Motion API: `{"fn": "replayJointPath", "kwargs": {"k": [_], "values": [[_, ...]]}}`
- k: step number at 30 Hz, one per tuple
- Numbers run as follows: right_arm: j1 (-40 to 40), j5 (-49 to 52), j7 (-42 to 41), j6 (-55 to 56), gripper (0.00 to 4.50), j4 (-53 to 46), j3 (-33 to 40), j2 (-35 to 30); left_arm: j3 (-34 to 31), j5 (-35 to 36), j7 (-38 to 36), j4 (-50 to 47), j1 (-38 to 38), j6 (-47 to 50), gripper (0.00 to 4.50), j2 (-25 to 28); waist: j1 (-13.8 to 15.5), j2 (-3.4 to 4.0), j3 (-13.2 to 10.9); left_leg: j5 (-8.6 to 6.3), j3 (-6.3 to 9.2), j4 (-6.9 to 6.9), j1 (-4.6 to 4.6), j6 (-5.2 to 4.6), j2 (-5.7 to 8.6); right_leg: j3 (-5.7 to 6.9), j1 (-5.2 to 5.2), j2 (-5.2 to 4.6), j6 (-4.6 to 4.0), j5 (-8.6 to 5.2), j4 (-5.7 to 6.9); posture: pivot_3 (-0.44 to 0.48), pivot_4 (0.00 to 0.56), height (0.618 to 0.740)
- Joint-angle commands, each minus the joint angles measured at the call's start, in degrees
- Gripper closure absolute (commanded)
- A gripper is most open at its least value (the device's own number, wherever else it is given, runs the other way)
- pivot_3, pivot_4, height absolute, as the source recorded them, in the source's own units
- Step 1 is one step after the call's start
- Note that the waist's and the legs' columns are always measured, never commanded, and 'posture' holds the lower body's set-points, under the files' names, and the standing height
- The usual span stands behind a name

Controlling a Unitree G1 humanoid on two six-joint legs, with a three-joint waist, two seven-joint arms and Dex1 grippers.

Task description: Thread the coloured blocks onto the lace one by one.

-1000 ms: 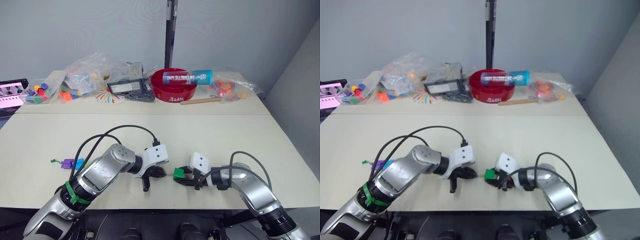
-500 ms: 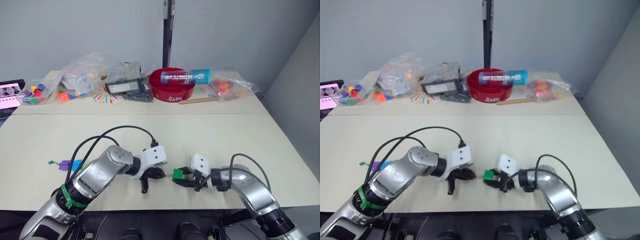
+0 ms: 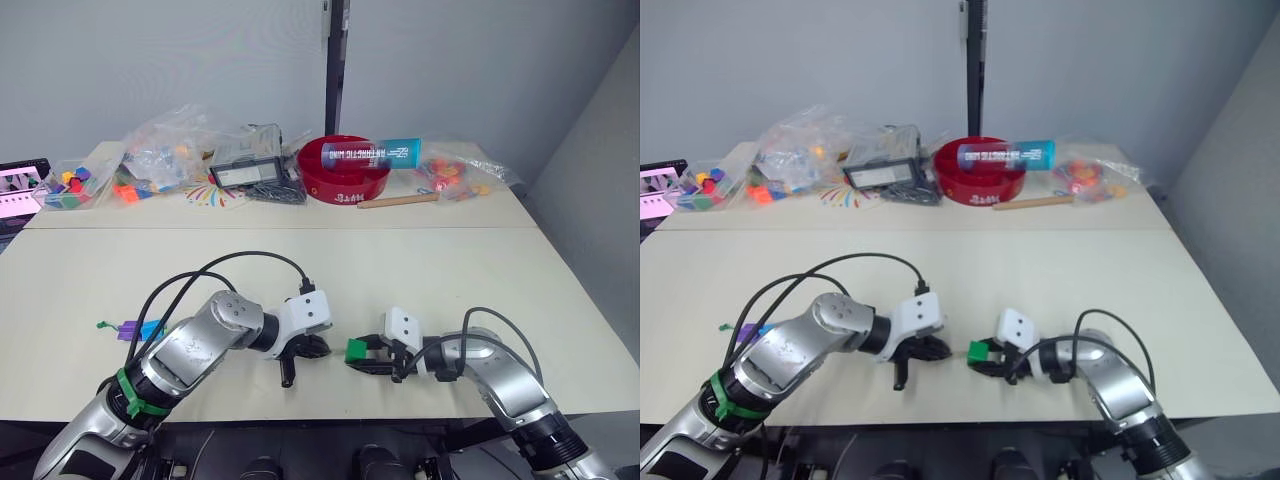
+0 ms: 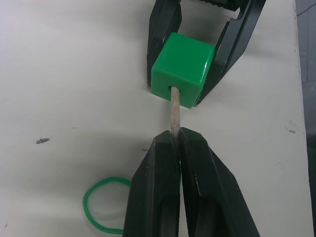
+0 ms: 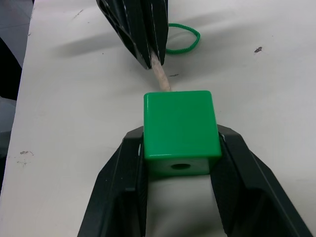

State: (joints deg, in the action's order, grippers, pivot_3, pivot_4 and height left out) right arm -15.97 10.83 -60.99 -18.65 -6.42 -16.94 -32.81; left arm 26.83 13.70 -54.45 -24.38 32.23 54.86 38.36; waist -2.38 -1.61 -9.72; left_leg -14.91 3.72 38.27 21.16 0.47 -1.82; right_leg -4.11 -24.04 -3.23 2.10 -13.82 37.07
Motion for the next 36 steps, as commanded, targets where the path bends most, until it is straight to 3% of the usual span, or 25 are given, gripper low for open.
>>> {"fn": "replayJointPath", "kwargs": {"k": [1, 16, 36], "values": [[0.85, -2.45, 0.08, -2.13, 3.31, 1.49, -2.27, -1.35, -2.28, 0.39, 0.77, -2.75, -0.33, -1.27, 4.5, 0.99, -0.05, 0.0, 0.0, 0.0, 0.0, 0.0, 0.0, 0.0, 0.0, 0.0, 0.0, 0.0, 0.0, 0.0, 0.0, 0.0, 0.15, 0.731], [0.44, -2.27, 0.34, -2.94, 3.31, 0.14, -2.75, -1.52, -1.58, 0.82, 1.85, -3.62, -0.3, -0.35, 4.5, -0.12, -0.02, 0.0, 0.0, 0.0, 0.0, 0.0, -0.01, 0.0, 0.0, -0.01, 0.02, 0.0, 0.0, 0.0, 0.0, 0.0, 0.15, 0.731], [-0.94, -2.46, 2.26, -6.46, 3.31, -3.12, -4.15, 1.43, 0.25, 1.31, 3.18, 0.14, 2.36, -1.48, 4.5, -9.07, 0.33, 0.0, 0.01, 0.01, 0.0, 0.07, -0.09, 0.02, 0.05, 0.0, 0.19, -0.04, 0.02, 0.03, -0.01, 0.0, 0.15, 0.731]]}}
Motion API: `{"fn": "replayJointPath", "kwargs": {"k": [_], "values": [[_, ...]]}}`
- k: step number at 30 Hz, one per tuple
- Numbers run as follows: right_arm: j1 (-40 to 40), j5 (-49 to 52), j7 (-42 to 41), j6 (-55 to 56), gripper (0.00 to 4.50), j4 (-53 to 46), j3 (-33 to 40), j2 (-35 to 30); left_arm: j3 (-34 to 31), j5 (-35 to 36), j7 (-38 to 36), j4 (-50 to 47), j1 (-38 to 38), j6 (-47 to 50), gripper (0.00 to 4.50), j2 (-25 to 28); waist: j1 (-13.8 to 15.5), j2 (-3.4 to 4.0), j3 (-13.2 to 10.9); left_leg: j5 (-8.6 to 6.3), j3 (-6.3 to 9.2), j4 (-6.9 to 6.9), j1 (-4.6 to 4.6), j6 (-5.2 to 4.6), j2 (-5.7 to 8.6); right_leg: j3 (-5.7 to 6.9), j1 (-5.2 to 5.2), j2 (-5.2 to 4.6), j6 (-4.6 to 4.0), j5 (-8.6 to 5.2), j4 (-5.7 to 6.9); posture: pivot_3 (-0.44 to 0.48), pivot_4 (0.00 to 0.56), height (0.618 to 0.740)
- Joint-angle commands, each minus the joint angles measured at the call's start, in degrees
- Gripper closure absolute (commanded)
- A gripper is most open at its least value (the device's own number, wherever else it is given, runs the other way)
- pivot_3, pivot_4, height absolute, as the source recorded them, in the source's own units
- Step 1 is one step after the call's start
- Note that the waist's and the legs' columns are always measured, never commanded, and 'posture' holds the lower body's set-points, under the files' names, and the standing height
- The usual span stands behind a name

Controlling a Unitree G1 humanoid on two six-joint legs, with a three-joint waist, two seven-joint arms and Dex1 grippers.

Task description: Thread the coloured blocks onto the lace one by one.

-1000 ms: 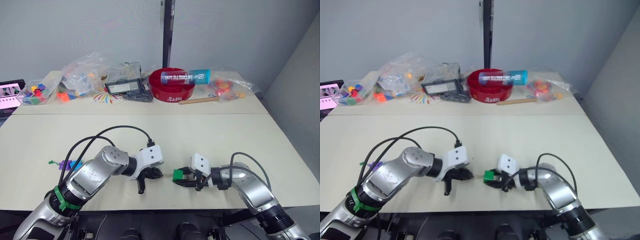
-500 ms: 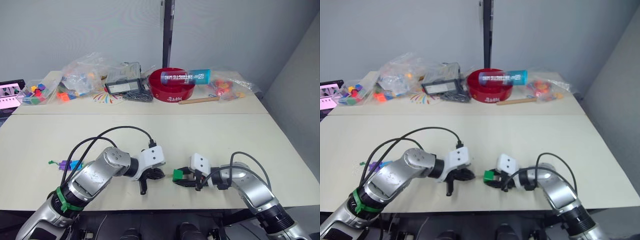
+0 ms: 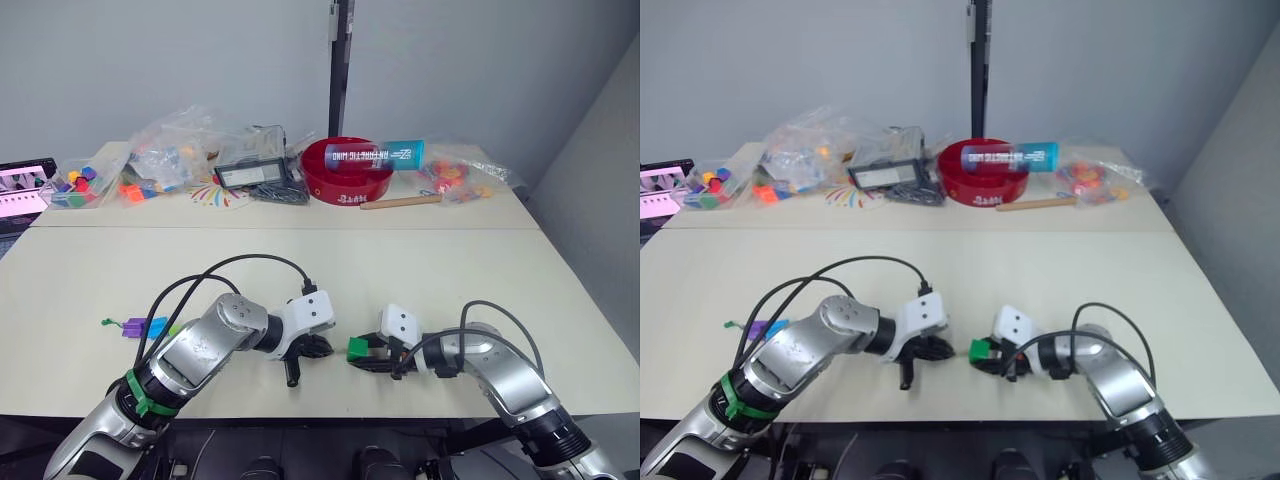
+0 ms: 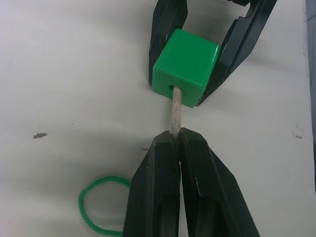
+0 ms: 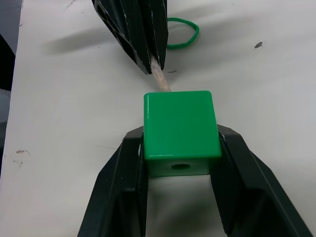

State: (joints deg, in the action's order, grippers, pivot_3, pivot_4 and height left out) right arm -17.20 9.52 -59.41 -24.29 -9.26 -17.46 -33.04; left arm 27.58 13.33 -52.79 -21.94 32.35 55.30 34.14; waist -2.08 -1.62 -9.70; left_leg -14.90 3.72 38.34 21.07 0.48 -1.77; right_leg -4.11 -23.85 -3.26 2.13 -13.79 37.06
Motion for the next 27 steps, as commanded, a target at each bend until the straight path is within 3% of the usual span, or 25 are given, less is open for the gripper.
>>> {"fn": "replayJointPath", "kwargs": {"k": [1, 12, 21, 27], "values": [[0.35, -1.32, 0.79, -0.58, 3.31, -0.14, -3.69, 1.83, -0.81, 1.96, 1.57, -2.32, 2.13, -1.86, 4.5, -5.14, 0.1, 0.0, 0.0, 0.0, 0.0, 0.0, 0.0, 0.0, 0.02, 0.0, 0.01, -0.01, 0.01, 0.0, 0.0, 0.0, 0.15, 0.731], [0.78, -2.32, -0.5, 4.79, 3.31, 4.46, -3.6, 2.98, -3.76, 3.02, 0.9, -3.84, 0.52, -2.11, 4.5, -3.29, -0.25, 0.0, 0.0, 0.0, 0.01, 0.02, -0.02, 0.0, 0.01, 0.01, 0.01, -0.01, 0.02, 0.01, 0.01, 0.0, 0.15, 0.731], [-1.94, -2.04, -9.76, 17.99, 3.31, 16.11, -2.72, 2.59, -5.36, 4.33, -0.14, -6.4, -1.3, -1.59, 4.5, 0.2, -0.6, 0.0, 0.0, 0.0, 0.0, -0.02, 0.03, -0.01, -0.04, 0.0, -0.12, 0.02, 0.01, 0.01, 0.02, 0.0, 0.15, 0.731], [-4.01, -2.74, -12.81, 20.64, 3.31, 20.52, -2.53, 1.32, -5.87, 5.19, 0.26, -8.35, -2.6, -0.56, 4.5, 2.02, -0.46, 0.0, 0.0, -0.01, 0.0, -0.05, 0.04, -0.01, -0.04, 0.0, -0.14, 0.02, 0.01, 0.01, 0.01, 0.0, 0.15, 0.731]]}}
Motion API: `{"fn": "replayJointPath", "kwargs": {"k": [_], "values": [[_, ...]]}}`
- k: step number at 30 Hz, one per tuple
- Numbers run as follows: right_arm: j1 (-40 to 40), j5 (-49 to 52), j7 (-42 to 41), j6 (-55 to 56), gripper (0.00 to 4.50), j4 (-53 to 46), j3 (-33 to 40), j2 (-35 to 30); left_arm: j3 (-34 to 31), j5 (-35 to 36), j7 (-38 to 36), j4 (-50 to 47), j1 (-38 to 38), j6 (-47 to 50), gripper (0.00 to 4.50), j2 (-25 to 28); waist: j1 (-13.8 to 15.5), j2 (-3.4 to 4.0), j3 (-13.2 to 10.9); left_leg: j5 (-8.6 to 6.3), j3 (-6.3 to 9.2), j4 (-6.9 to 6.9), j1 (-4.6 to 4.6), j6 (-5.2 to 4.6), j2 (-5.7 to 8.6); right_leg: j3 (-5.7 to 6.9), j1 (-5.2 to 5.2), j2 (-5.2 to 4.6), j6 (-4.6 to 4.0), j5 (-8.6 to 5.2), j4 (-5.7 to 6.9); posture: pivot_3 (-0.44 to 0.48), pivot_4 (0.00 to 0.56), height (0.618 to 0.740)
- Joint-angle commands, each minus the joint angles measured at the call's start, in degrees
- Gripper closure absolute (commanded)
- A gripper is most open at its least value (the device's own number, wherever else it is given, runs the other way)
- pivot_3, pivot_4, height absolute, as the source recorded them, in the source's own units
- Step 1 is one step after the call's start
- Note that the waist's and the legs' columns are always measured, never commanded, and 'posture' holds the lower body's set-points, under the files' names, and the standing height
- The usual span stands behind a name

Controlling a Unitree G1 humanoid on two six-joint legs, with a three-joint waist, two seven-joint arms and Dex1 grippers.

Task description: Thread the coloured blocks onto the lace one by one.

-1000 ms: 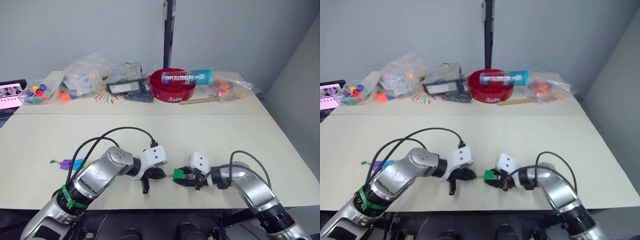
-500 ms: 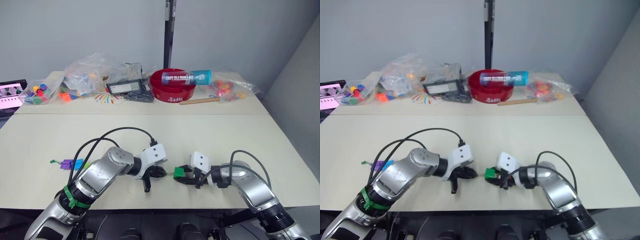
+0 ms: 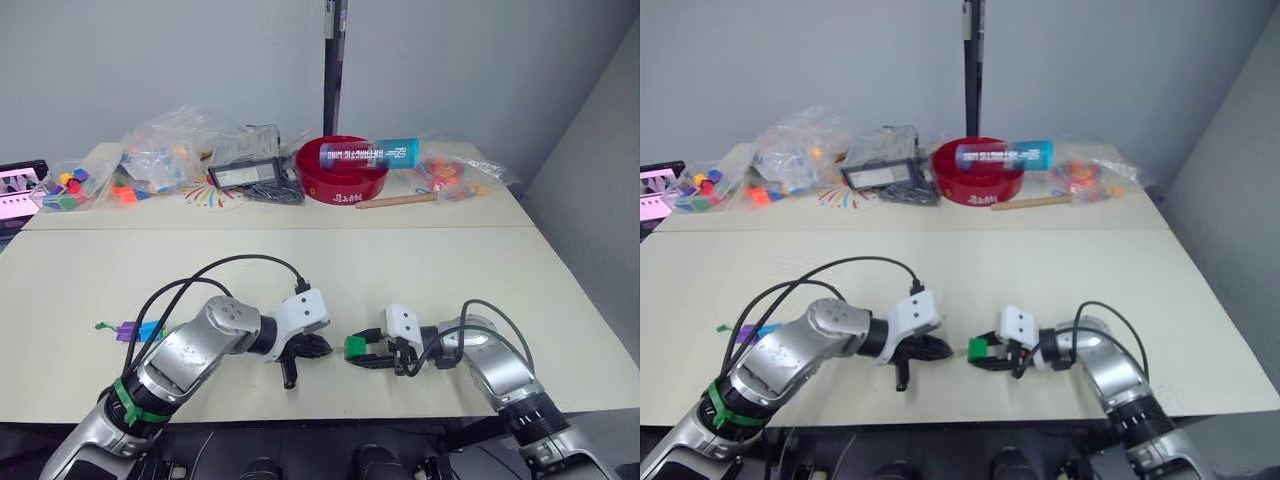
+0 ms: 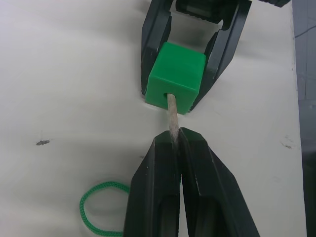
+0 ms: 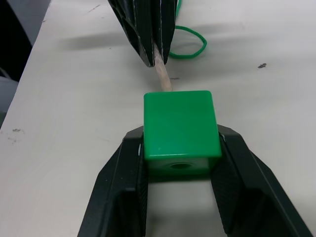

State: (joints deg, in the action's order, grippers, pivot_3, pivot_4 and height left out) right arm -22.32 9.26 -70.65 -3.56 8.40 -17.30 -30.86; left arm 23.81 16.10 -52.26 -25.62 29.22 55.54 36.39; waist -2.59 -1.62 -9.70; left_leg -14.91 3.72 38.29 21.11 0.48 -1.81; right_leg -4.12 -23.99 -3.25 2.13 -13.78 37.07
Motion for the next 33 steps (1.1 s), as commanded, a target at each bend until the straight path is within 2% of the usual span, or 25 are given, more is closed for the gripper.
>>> {"fn": "replayJointPath", "kwargs": {"k": [1, 17, 22, 25, 33], "values": [[1.08, -2.45, -1.82, 0.11, 3.31, 2.98, -2.63, -0.97, -2.26, 2.49, -0.08, -4.85, 0.22, -0.7, 4.5, -0.13, 0.08, 0.0, 0.0, 0.0, 0.0, 0.0, 0.0, 0.0, 0.0, 0.0, 0.0, 0.0, 0.0, 0.0, 0.0, 0.0, 0.15, 0.731], [4.17, -1.36, -2.33, -0.07, 3.31, 0.66, -1.29, -2.43, -7.06, 6.24, -0.09, -6.23, -4.54, -1.16, 4.5, 4.07, 0.53, 0.0, 0.0, -0.02, -0.01, 0.0, 0.01, -0.02, 0.02, 0.02, 0.03, -0.05, 0.02, -0.01, -0.06, 0.0, 0.15, 0.731], [5.45, -0.77, -2.24, 0.35, 3.31, -0.22, -0.39, -2.87, -5.81, 4.98, -0.68, -5.84, -5.84, -1.96, 4.5, 8.1, 0.76, 0.0, 0.0, -0.03, -0.01, -0.01, 0.02, -0.02, 0.03, 0.02, 0.03, -0.05, 0.02, -0.01, -0.08, 0.0, 0.15, 0.731], [6.09, -0.03, -2.25, 0.6, 3.31, -0.96, 0.43, -2.9, -5.42, 4.72, 0.02, -5.66, -5.54, -2.13, 4.5, 8.6, 1.22, 0.0, 0.0, -0.03, -0.01, -0.02, 0.02, -0.02, 0.04, 0.02, 0.04, -0.06, 0.03, -0.02, -0.12, 0.0, 0.15, 0.731], [8.65, 7.27, -2.71, -4.36, 3.31, -11.24, 2.91, -1.95, -6.55, 6.05, 0.67, -6.58, -5.71, -1.0, 4.5, 7.62, 1.58, 0.01, -0.01, -0.05, -0.04, -0.02, 0.09, -0.05, 0.0, 0.03, -0.03, -0.04, 0.04, -0.02, -0.18, 0.0, 0.15, 0.731]]}}
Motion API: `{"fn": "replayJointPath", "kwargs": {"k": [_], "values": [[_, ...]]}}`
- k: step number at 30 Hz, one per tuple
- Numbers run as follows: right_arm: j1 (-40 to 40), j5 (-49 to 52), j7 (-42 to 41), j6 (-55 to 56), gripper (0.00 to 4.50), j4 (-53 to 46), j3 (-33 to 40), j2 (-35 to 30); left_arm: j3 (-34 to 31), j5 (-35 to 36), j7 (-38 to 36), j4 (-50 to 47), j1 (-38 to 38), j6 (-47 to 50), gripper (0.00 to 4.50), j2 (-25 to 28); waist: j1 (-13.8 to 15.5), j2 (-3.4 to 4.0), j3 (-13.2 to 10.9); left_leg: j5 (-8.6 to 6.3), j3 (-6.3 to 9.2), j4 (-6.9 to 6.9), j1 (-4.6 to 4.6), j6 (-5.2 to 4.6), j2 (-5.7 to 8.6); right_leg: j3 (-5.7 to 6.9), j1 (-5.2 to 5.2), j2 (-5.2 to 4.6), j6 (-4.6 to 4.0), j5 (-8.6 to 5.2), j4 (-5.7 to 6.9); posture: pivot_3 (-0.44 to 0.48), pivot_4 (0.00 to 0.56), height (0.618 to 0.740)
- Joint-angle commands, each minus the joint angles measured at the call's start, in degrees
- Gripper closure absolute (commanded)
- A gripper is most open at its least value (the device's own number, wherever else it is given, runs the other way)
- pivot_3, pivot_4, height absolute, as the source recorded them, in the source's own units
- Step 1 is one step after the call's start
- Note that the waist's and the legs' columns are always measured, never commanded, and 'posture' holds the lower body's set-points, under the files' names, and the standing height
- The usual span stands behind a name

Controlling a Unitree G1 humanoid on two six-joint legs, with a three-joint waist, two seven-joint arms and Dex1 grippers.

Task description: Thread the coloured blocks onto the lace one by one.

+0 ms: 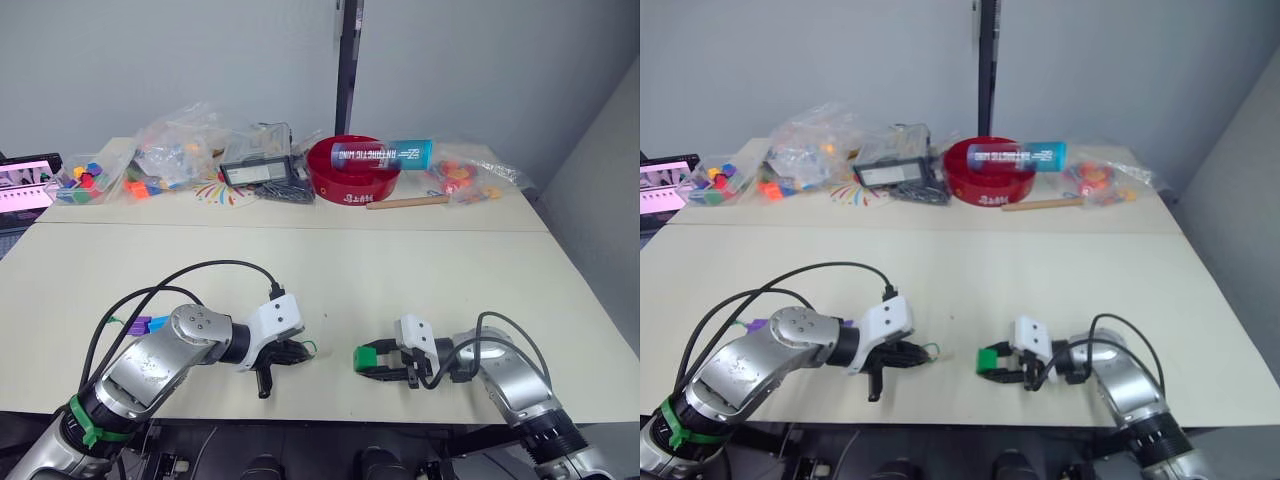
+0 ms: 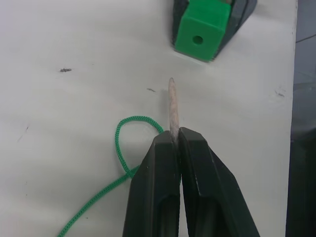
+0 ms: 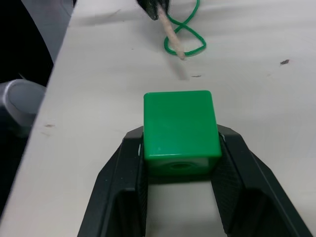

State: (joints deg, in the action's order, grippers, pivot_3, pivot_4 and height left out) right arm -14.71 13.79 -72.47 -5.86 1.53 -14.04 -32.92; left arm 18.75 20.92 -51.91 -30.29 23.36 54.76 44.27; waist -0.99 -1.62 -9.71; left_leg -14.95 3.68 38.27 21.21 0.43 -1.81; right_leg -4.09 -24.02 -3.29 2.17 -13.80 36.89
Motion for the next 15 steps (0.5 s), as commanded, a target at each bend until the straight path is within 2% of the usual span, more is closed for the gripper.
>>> {"fn": "replayJointPath", "kwargs": {"k": [1, 7, 15], "values": [[1.21, 3.56, -0.63, -2.93, 3.31, -5.51, -0.23, 0.41, -1.59, 1.36, 0.36, -1.94, 0.07, -0.18, 4.5, -0.27, -0.14, 0.01, -0.01, 0.0, 0.0, 0.0, 0.02, 0.0, 0.0, -0.01, -0.02, 0.0, 0.0, 0.0, 0.01, 0.0, 0.15, 0.731], [1.6, 5.46, 0.36, -5.69, 3.31, -8.18, -0.05, 1.04, -1.6, 2.17, 0.83, -2.18, 0.08, -0.07, 4.5, -0.1, -0.52, 0.01, -0.01, 0.01, -0.03, 0.01, -0.01, 0.0, 0.0, -0.03, -0.06, 0.01, -0.01, 0.0, 0.11, 0.0, 0.15, 0.731], [0.91, 1.03, 0.97, -2.6, 3.31, -2.74, -1.36, 0.57, -1.51, 3.7, 0.21, -3.25, 0.33, 0.24, 4.5, 0.32, -0.55, 0.01, -0.02, 0.0, -0.05, 0.01, 0.0, 0.0, 0.01, -0.03, -0.07, 0.0, -0.01, 0.0, 0.1, 0.0, 0.15, 0.731]]}}
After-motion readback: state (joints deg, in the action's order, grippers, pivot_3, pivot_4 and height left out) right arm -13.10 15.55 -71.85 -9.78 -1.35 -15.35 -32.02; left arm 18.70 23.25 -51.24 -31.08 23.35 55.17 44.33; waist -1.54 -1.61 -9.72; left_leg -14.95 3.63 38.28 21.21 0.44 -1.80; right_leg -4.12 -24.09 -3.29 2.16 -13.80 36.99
